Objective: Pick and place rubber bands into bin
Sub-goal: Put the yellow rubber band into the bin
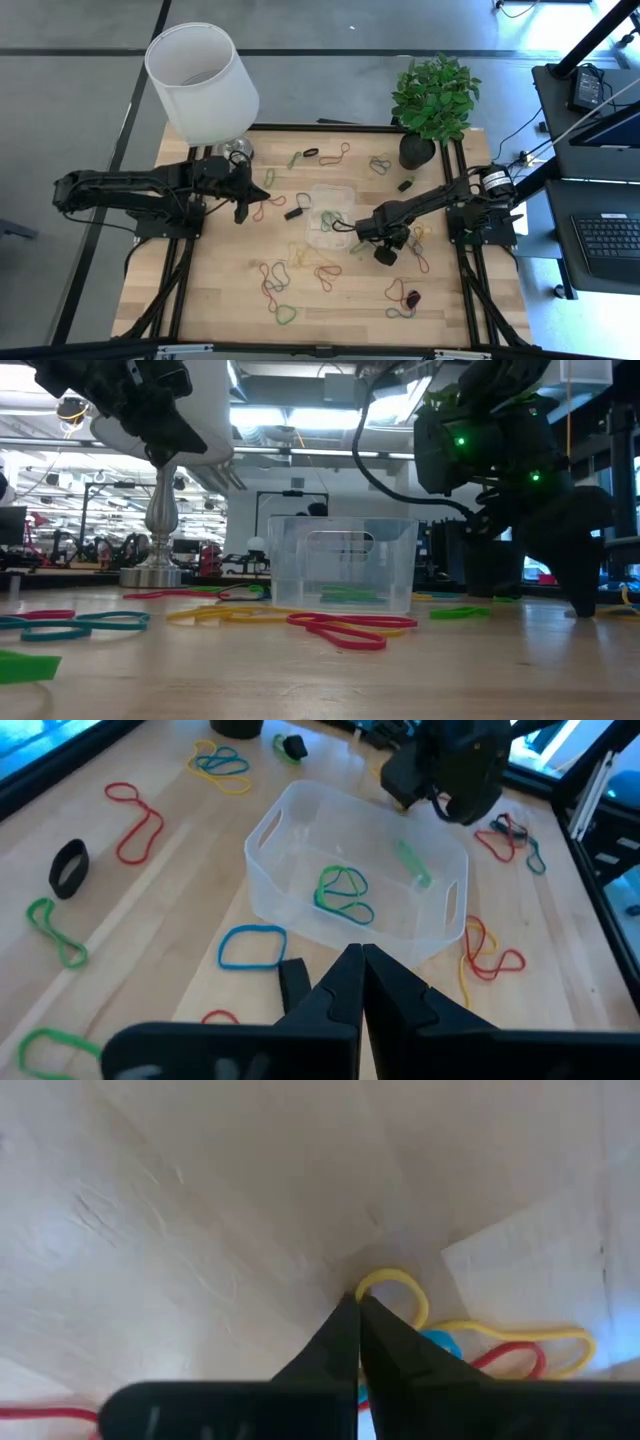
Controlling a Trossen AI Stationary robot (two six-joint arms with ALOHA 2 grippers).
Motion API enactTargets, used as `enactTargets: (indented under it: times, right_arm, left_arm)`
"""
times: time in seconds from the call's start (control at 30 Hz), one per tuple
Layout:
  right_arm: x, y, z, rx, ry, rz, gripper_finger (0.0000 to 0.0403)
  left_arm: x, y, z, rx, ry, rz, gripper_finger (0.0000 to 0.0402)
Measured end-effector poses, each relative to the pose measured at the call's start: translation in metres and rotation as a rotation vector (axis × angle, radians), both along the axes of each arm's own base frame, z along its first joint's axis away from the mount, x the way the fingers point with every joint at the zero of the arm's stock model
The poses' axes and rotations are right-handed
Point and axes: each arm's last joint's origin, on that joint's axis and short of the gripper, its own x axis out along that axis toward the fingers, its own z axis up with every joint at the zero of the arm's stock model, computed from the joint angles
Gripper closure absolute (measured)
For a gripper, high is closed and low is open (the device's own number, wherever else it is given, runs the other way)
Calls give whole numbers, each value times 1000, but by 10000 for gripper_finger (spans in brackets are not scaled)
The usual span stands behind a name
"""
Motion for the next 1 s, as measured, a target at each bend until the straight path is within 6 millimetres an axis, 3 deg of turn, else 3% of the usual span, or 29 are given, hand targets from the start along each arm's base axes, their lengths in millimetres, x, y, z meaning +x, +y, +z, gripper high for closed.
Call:
enactTargets:
  times: [0.13, 0.37, 0.73, 1.0]
  right_arm:
    - [-4, 2, 6, 7, 6, -25, 400]
    - [-18, 7, 49, -36, -112, -142, 401]
    - [-77, 14, 135, -161, -529, -388, 402]
    - [-109, 11, 165, -214, -790, -451, 403]
  left_arm:
    - [1, 0, 1, 2, -12, 0, 397]
    - [0, 0, 1, 2, -11, 0, 396]
    - [1, 0, 1, 4, -11, 3, 396]
    - [1, 0, 1, 9, -11, 11, 396]
